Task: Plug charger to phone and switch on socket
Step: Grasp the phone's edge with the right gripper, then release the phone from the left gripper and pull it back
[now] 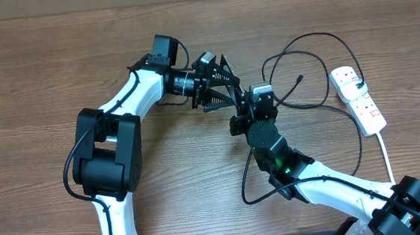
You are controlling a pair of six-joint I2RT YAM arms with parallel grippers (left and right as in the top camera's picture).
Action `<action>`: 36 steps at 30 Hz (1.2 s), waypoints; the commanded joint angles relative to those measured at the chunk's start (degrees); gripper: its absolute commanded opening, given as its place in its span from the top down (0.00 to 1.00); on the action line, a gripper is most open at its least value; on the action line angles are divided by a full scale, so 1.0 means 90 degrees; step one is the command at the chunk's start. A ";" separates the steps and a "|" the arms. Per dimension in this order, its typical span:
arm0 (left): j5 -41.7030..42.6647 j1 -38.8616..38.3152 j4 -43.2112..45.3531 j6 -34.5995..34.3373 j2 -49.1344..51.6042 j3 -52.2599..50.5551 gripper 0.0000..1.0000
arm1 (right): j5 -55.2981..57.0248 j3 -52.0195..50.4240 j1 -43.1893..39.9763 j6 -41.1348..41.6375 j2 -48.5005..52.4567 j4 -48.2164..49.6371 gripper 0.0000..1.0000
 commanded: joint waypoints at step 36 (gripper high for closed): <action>-0.1263 0.2446 -0.0954 0.2169 -0.2601 0.0260 0.00 | -0.3895 0.0228 -0.0498 0.3381 -0.2650 -0.1173 0.96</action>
